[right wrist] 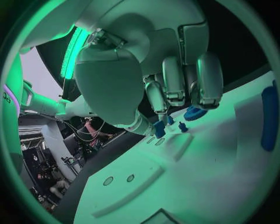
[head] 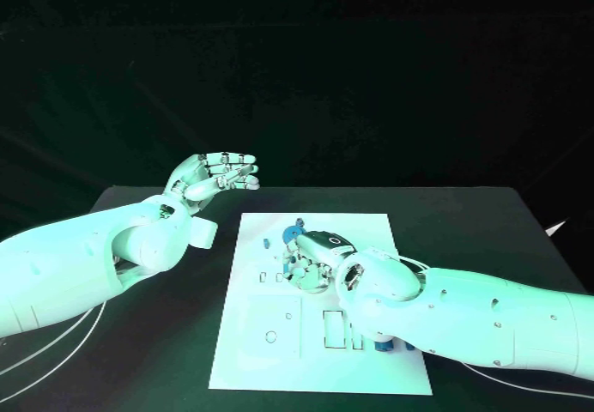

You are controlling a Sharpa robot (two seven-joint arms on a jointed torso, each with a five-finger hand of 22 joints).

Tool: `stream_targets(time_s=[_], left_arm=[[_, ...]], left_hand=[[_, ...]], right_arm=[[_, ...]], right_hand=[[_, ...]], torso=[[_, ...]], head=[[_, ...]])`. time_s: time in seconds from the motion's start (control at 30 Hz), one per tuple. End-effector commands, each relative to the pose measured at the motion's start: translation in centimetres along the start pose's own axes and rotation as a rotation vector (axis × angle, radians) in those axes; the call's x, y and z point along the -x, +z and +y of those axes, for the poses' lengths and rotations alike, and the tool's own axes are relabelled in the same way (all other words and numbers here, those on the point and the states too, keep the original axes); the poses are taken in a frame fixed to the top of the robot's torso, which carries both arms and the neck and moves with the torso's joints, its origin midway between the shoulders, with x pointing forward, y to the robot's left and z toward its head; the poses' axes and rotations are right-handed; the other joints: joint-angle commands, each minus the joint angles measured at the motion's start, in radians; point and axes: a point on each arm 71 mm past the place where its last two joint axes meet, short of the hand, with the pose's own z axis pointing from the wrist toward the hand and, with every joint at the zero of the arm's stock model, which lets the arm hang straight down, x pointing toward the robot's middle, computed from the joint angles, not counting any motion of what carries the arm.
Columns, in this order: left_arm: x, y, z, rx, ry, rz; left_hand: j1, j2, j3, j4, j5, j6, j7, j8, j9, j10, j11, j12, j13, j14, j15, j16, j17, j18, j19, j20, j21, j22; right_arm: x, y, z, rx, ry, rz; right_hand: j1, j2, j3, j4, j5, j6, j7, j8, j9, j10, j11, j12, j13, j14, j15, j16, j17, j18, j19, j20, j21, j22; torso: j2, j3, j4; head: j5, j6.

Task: Assemble the parts on the task board

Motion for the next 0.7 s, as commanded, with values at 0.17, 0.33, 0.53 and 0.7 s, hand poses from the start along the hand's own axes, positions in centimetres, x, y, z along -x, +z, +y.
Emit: stream_targets(time_s=[0.17, 0.33, 0.53, 0.7], left_arm=[[-0.23, 0.06, -0.10, -0.010, -0.005, 0.019], [-0.16, 0.03, -0.10, -0.009, -0.005, 0.019], [-0.13, 0.03, -0.08, -0.008, -0.006, 0.021], [-0.11, 0.03, -0.06, -0.007, -0.006, 0.021]], left_hand=[[-0.007, 0.000, 0.004, 0.000, -0.003, -0.007, 0.056, -0.004, 0.001, 0.002, 0.008, -0.006, 0.001, -0.009, 0.000, -0.003, 0.001, 0.010, -0.009, -0.002, 0.006, 0.001], [-0.007, 0.000, 0.004, 0.000, -0.003, -0.007, 0.056, -0.004, 0.001, 0.002, 0.008, -0.006, 0.001, -0.009, 0.000, -0.003, 0.001, 0.010, -0.009, -0.002, 0.006, 0.001], [-0.007, 0.000, 0.004, 0.000, -0.003, -0.007, 0.056, -0.004, 0.001, 0.002, 0.008, -0.006, 0.001, -0.009, 0.000, -0.003, 0.001, 0.010, -0.009, -0.002, 0.006, 0.001], [-0.006, 0.000, 0.005, -0.002, -0.003, -0.007, 0.056, -0.004, 0.001, 0.001, 0.009, -0.007, 0.001, -0.009, 0.000, -0.003, 0.002, 0.010, -0.010, -0.001, 0.008, 0.002]], right_arm=[[-0.74, 0.04, 0.10, 0.005, -0.036, 0.038], [-0.96, 0.02, -0.03, 0.003, -0.037, 0.041], [-1.10, -0.01, -0.08, 0.004, -0.039, 0.041], [-1.10, -0.03, -0.10, 0.006, -0.039, 0.038]], right_hand=[[-0.013, -0.006, 0.002, 0.005, -0.005, 0.001, -0.003, 0.008, -0.003, 0.001, 0.005, -0.002, 0.009, 0.102, -0.001, 0.000, 0.254, -0.010, 0.018, -0.003, 0.000, 0.160], [-0.013, -0.006, 0.002, 0.005, -0.005, 0.001, -0.003, 0.008, -0.003, 0.001, 0.005, -0.002, 0.009, 0.102, -0.001, 0.000, 0.254, -0.010, 0.018, -0.003, 0.000, 0.160], [-0.016, -0.010, 0.001, 0.004, -0.007, 0.000, -0.003, 0.008, -0.003, 0.001, 0.005, -0.002, 0.009, 0.102, -0.001, 0.000, 0.254, -0.010, 0.018, -0.003, -0.001, 0.159], [-0.020, -0.016, 0.001, 0.004, -0.007, -0.005, -0.002, 0.006, -0.004, -0.002, 0.005, -0.005, 0.006, 0.102, -0.001, 0.000, 0.253, -0.009, 0.017, -0.003, -0.002, 0.159]], torso=[[0.000, -0.0004, 0.0015], [0.001, -0.0007, 0.0011], [0.000, 0.0000, 0.0007], [0.000, -0.0001, 0.0001]], head=[[0.002, 0.000], [0.005, -0.001], [0.008, -0.002], [0.010, -0.002]])
